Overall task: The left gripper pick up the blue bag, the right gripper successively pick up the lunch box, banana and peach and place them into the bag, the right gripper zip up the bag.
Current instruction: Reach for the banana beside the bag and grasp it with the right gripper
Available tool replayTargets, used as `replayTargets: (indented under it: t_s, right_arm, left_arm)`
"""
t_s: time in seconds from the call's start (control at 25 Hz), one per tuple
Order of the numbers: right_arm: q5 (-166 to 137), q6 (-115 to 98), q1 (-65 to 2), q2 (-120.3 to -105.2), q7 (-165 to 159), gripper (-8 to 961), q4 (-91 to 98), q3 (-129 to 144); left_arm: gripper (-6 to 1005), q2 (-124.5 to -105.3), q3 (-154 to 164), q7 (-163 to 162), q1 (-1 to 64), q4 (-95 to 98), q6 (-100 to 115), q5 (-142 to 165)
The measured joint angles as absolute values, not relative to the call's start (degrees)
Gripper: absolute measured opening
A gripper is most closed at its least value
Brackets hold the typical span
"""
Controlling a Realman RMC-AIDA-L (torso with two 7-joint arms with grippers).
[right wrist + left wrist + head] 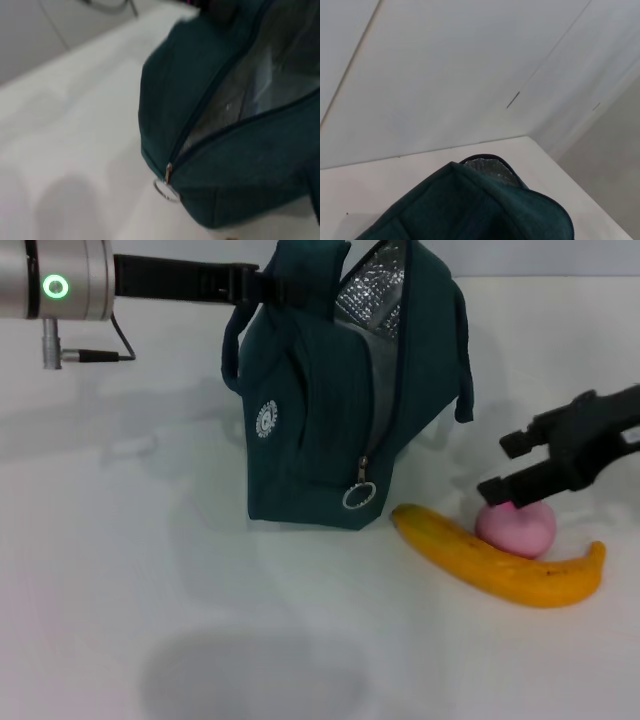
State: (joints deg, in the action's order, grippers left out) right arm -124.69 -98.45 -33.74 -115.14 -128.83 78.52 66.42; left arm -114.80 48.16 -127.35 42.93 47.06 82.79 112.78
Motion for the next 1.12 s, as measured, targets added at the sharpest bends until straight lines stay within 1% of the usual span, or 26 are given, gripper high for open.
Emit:
replayTargets:
  t_s: [0.32,0.52,1.12]
  right_arm:
    - [-135.04,-101.18,-45.41,-115.30,-138.67,735,73.62,70.53]
    - [-135.77,-100.06,-49.99,-115.74,-139.34,734,65.46,72.29]
    - [-135.34,-89.59,-53.94,-116.23,-139.64,730,53.57,83.34]
  left_arm:
    - [45,-114.69,46.97,-127.32,43.22,47.13,82.79,112.60]
    - [45,-114.69,46.84,-127.29,43.35,47.07,82.79,112.58]
    - [45,-114.94,46.84,-127.10,43.50,47.19,82.89,112.57]
